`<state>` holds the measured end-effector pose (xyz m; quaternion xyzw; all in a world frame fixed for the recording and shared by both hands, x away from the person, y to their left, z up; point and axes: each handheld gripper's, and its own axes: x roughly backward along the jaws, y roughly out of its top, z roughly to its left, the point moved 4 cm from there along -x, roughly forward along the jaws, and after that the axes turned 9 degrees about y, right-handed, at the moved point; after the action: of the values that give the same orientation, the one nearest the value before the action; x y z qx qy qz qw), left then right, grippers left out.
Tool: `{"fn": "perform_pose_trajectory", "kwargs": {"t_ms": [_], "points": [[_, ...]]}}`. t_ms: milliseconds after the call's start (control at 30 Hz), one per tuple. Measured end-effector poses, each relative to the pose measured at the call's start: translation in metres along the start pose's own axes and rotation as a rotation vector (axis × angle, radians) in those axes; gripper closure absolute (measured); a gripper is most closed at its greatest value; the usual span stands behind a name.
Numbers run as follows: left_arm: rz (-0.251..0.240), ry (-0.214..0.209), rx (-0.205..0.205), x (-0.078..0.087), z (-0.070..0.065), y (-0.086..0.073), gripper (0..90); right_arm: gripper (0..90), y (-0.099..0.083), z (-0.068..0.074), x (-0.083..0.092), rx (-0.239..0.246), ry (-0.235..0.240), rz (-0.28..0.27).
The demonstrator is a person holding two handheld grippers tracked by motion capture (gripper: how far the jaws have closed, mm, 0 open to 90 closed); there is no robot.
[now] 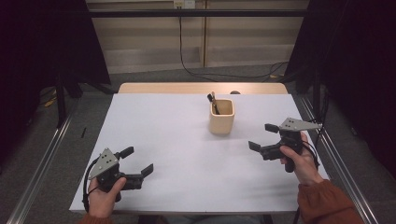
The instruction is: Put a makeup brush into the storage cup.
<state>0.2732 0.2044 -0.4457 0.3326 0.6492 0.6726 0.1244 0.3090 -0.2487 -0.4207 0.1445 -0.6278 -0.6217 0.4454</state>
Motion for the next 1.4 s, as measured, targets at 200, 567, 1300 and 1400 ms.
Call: {"fn": "perform_pose_trajectory", "kwargs": {"t_ms": [200,567,1300,1400], "points": [[0.002,-0.002,-0.003,0.001,0.000,0.000,3.3,0.0,-0.011,0.005,0.009,-0.006,-0.030,-0.011],[-0.007,0.007,-0.004,0.006,0.000,-0.001,3.3,0.3,-0.032,0.003,0.035,-0.047,-0.090,-0.044],[-0.042,0.049,0.059,0.026,0.005,-0.005,2.5,0.4,-0.062,0.009,0.061,-0.075,-0.177,-0.063],[-0.041,0.052,0.063,0.026,0.005,-0.004,2.5,0.4,-0.062,0.008,0.060,-0.078,-0.170,-0.062]]}}
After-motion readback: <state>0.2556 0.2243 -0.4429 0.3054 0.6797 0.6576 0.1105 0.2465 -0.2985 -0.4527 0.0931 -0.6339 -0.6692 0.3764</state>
